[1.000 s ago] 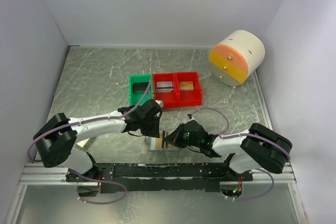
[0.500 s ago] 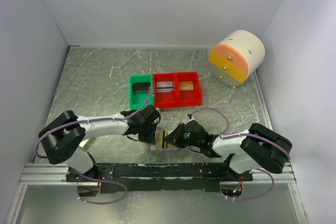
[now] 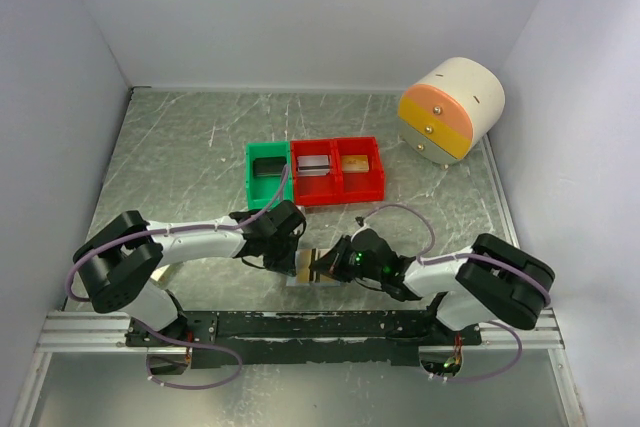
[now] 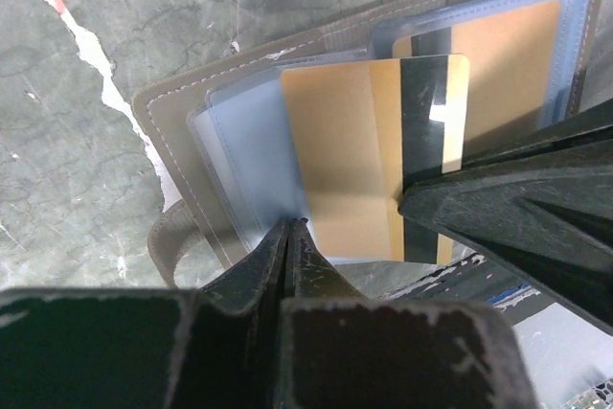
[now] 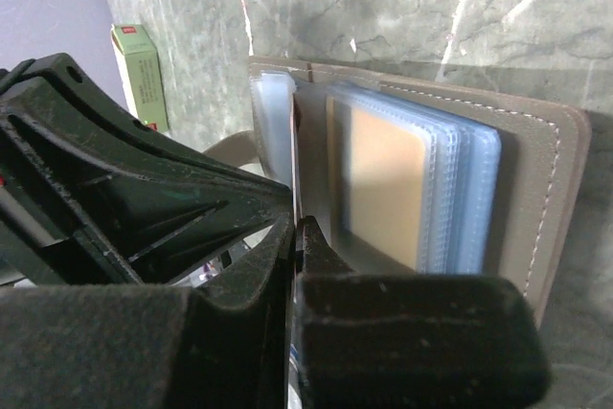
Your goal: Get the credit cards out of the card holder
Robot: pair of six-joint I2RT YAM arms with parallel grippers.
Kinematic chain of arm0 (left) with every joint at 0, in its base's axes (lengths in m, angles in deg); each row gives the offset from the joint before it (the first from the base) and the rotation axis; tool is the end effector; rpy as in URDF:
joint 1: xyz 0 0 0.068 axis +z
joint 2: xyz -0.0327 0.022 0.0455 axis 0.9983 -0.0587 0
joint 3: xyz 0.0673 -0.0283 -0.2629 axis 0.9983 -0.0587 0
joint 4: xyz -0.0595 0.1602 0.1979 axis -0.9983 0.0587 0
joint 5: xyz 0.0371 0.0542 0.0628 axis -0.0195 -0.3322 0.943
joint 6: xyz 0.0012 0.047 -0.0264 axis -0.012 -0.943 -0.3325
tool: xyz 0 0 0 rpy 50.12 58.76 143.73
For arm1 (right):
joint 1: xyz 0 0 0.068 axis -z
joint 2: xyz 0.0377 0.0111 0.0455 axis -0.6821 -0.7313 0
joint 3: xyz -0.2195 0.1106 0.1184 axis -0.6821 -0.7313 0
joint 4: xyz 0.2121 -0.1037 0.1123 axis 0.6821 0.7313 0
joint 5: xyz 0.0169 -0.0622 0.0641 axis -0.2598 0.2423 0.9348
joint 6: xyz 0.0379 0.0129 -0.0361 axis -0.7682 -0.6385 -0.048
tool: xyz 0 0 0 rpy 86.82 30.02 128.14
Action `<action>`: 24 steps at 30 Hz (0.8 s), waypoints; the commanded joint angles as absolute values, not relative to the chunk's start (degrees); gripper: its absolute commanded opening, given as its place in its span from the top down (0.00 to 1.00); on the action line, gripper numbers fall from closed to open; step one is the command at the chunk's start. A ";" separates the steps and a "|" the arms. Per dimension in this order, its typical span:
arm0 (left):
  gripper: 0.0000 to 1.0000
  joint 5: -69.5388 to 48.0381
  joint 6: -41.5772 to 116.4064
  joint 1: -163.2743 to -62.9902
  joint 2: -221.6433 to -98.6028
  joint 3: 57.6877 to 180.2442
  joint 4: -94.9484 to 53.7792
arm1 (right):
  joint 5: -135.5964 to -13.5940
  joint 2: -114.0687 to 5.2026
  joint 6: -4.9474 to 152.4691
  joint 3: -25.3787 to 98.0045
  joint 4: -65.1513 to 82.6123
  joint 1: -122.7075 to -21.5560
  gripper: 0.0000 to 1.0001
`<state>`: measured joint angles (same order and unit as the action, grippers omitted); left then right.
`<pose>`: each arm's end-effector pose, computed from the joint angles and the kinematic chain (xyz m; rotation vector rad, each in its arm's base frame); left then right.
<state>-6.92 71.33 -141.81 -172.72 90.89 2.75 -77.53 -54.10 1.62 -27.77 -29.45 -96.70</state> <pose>0.1548 -0.2272 0.1513 0.2667 2.8586 -0.5580 0.1244 0.1740 0.1090 0.4883 2.4403 1.3143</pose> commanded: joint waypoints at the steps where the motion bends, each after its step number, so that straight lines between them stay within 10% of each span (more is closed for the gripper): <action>1: 0.92 -5.15 71.45 -142.09 -174.56 89.37 3.85 | -79.20 -50.41 3.03 -27.98 -25.79 -96.28 1.00; 15: 0.93 -5.58 71.00 -142.14 -175.07 90.12 3.50 | -78.62 -54.26 3.08 -25.13 -26.52 -96.20 0.77; 24: 0.93 -4.61 71.52 -142.11 -173.92 89.68 3.77 | -80.28 -51.09 3.40 -25.89 -23.47 -96.20 1.00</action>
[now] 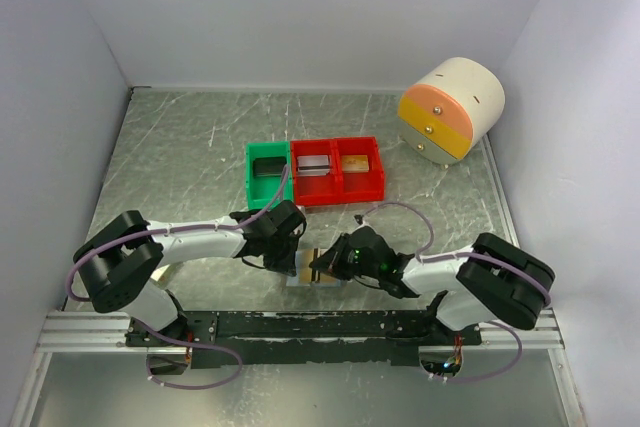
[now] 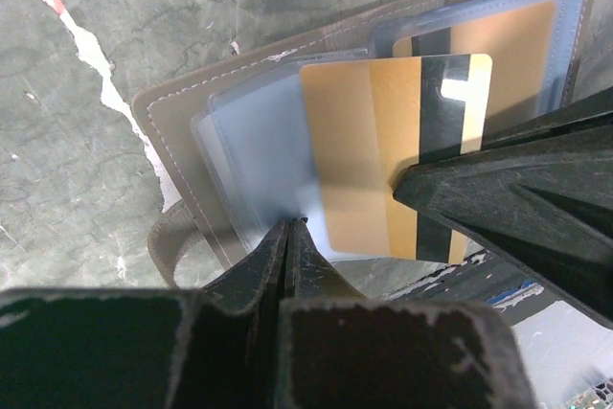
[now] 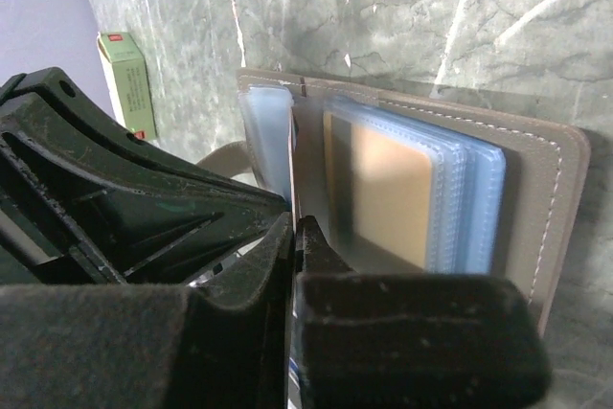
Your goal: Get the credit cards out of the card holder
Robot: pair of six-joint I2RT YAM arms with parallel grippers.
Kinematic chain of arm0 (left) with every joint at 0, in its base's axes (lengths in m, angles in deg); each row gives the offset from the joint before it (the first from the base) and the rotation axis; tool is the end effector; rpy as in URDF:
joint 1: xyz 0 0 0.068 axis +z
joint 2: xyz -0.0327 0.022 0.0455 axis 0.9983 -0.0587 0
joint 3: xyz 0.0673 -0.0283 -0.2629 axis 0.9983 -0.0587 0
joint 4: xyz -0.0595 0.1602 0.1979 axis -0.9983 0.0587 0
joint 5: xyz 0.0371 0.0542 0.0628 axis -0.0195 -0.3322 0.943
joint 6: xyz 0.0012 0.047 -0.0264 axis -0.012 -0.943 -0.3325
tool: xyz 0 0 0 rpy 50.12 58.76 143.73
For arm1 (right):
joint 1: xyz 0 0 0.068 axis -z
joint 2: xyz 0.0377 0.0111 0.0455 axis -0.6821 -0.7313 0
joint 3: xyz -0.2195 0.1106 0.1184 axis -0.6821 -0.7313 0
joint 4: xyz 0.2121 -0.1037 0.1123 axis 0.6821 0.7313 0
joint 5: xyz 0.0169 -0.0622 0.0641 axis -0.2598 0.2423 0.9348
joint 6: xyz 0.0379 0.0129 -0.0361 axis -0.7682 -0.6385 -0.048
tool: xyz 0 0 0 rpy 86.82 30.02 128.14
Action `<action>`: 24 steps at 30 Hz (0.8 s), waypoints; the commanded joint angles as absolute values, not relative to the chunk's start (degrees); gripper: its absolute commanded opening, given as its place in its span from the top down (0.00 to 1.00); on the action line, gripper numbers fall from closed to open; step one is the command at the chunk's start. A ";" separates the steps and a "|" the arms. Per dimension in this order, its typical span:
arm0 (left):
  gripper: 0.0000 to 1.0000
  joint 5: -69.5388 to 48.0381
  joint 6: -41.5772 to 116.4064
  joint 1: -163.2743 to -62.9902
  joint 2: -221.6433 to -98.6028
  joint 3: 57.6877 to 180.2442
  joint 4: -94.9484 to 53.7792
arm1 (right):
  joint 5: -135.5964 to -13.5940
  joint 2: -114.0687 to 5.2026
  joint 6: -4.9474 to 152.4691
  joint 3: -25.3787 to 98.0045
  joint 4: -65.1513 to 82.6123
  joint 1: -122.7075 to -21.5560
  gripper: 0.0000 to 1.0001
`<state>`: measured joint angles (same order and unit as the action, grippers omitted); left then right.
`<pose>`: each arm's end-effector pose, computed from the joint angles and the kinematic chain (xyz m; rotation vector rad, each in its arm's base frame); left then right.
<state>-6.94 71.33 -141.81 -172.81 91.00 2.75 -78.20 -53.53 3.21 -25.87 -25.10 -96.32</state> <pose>0.1551 -0.2276 0.1514 0.2668 2.8585 -0.5587 0.1285 0.1764 0.1119 0.4750 2.4572 1.2590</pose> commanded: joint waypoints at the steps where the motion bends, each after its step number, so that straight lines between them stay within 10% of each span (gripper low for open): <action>1: 0.93 -4.53 71.66 -142.14 -173.69 89.68 3.76 | -80.45 -50.25 3.55 -26.14 -23.11 -96.19 1.00; 16: 0.87 -0.51 72.68 -142.09 -167.35 90.74 5.82 | -78.52 -32.03 21.68 -21.57 -2.78 -96.15 1.00; 24: 0.34 9.70 73.15 -141.82 -158.52 95.12 13.60 | -77.10 -28.68 27.01 -20.40 -1.50 -97.51 1.00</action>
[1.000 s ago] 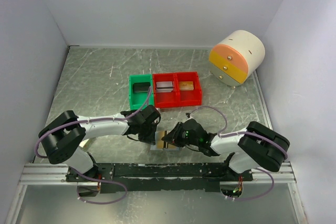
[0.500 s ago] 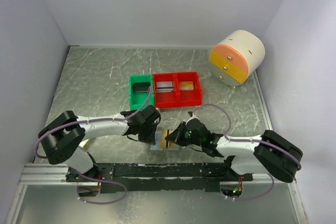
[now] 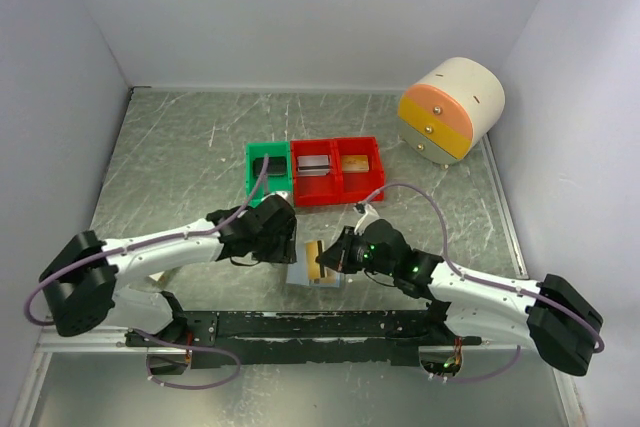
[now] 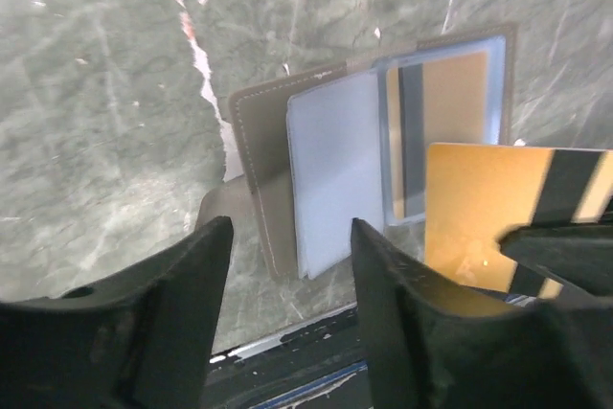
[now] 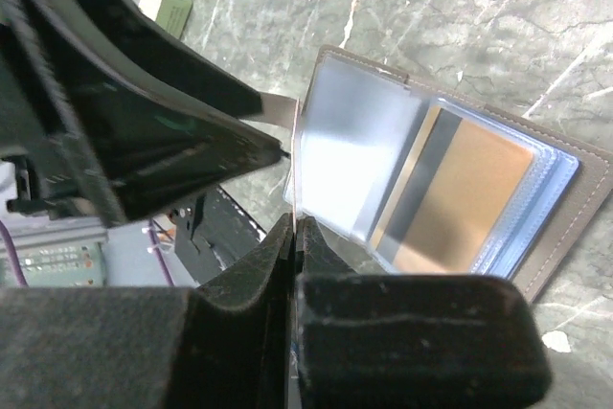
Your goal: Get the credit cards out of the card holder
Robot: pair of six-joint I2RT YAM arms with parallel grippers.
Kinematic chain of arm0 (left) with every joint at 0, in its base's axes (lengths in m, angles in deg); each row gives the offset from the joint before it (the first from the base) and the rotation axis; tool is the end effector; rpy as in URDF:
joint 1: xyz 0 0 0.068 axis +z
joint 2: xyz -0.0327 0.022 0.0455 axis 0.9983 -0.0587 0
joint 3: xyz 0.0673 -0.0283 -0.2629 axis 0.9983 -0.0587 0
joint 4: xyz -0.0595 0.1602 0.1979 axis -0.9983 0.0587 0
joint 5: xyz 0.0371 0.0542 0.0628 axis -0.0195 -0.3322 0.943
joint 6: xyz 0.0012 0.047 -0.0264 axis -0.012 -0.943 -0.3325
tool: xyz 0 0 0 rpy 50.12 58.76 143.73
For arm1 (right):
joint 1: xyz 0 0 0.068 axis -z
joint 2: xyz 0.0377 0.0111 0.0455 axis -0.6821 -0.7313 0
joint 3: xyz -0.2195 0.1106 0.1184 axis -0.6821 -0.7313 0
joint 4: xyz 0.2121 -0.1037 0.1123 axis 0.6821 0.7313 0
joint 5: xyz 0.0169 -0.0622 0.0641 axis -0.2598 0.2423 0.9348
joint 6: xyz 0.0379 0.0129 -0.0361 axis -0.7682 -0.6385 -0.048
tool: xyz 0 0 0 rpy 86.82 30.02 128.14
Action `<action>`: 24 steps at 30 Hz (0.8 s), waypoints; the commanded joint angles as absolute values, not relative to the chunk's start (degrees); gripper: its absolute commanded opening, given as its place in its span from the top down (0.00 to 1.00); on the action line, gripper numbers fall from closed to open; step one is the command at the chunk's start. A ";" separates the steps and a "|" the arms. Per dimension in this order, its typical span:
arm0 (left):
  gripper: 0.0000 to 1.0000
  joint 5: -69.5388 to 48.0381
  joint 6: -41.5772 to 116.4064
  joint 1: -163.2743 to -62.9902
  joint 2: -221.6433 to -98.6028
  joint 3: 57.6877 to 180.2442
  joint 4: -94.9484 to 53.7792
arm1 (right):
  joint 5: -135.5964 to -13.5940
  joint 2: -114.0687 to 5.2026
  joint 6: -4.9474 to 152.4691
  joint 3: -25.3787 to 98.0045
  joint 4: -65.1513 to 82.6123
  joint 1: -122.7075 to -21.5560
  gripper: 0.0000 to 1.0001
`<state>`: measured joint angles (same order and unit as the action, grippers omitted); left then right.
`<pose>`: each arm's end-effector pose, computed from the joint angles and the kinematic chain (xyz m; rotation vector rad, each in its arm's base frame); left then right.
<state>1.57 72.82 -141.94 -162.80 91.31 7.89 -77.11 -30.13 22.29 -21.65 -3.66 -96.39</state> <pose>0.1488 -0.2104 0.1916 0.1712 2.7085 -0.5071 0.1172 0.1628 0.1762 0.0359 2.3114 1.2227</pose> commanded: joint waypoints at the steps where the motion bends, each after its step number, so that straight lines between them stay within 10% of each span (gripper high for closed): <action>1: 0.28 11.46 72.94 -141.43 -157.62 96.12 15.38 | -77.59 -28.15 27.76 -20.11 -1.56 -98.08 1.00; 5: 0.00 14.80 70.28 -136.54 -153.12 98.59 21.59 | -81.37 -26.92 31.96 -17.86 -0.22 -101.05 1.00; 19: 0.00 16.45 52.87 -109.33 -145.85 102.35 26.91 | -110.57 -32.60 48.58 1.52 18.40 -104.06 1.00; 24: 0.00 18.20 51.42 -109.14 -144.58 99.51 22.45 | -77.15 -38.18 49.41 7.20 12.61 -79.60 1.00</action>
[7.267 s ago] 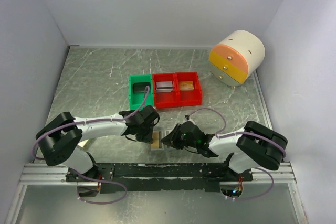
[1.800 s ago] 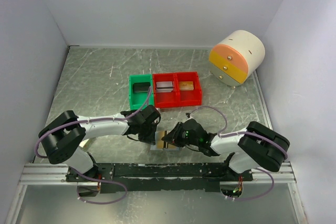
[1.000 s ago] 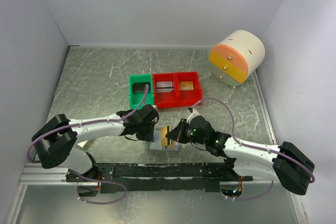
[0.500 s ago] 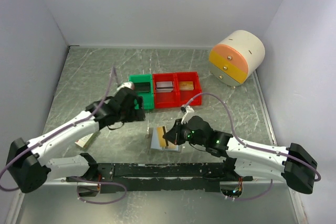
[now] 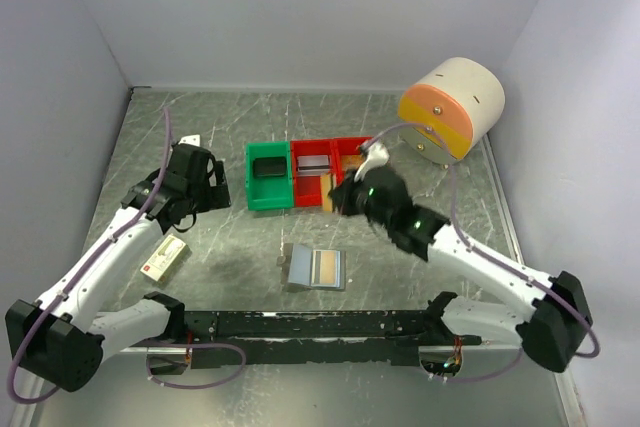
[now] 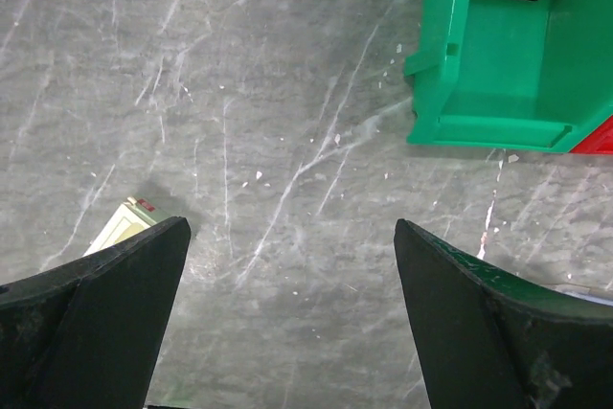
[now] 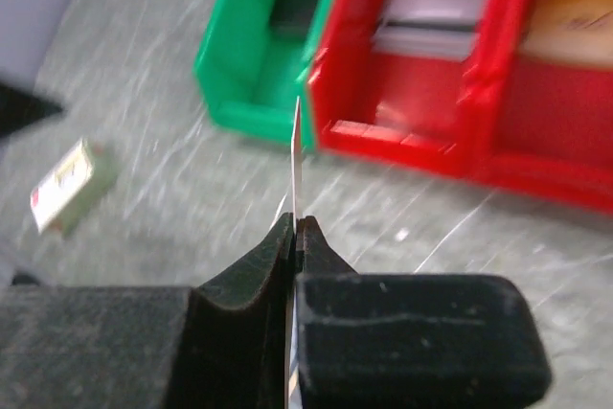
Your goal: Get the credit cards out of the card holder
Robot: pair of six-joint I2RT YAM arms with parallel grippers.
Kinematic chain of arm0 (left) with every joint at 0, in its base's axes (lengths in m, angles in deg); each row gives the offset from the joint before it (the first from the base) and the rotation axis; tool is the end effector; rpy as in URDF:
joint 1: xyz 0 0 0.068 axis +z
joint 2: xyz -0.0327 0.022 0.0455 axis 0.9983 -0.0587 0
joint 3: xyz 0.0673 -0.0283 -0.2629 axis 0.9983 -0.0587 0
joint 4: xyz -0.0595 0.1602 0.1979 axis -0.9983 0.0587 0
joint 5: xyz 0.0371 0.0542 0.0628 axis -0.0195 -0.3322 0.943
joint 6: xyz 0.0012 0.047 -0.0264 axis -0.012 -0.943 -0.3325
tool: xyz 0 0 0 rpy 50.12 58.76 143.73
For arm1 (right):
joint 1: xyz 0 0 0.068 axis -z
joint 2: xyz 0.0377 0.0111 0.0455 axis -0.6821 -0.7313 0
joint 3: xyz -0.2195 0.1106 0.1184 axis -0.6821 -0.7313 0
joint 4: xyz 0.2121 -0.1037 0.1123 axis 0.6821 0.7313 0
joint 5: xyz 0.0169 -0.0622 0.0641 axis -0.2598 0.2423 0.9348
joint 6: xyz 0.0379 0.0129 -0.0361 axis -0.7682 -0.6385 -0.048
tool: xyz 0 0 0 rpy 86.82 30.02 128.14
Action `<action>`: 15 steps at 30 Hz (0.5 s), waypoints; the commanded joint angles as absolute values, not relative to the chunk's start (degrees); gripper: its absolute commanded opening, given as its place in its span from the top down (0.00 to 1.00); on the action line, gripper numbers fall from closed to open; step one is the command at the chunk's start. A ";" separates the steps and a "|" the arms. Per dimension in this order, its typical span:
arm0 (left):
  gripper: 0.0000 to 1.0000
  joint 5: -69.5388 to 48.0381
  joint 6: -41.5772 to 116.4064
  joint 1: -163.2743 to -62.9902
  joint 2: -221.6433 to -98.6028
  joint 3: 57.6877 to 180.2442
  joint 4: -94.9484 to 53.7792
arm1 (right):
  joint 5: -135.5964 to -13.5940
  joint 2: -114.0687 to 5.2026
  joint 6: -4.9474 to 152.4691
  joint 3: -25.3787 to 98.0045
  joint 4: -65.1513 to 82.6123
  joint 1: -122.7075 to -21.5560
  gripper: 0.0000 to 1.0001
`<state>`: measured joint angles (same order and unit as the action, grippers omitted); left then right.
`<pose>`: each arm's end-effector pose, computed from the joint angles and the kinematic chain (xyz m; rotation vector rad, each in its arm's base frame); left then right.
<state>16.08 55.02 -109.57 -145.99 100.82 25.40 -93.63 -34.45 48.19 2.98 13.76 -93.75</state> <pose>0.1990 -0.0719 0.2897 -0.2686 2.3860 -0.0195 0.1592 0.1834 0.2775 -0.1980 2.0551 0.7269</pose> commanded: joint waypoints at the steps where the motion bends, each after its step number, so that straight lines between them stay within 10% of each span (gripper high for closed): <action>1: 0.00 17.94 51.21 -109.06 -144.49 98.54 21.52 | -76.00 -40.06 50.70 8.73 13.47 -76.42 1.00; 15: 0.00 19.10 51.41 -108.87 -143.42 96.91 19.53 | -76.85 -51.99 101.33 20.89 12.83 -67.15 1.00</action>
<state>16.91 51.94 -109.27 -144.88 97.19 21.59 -76.83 -51.46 78.86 17.43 11.49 -67.19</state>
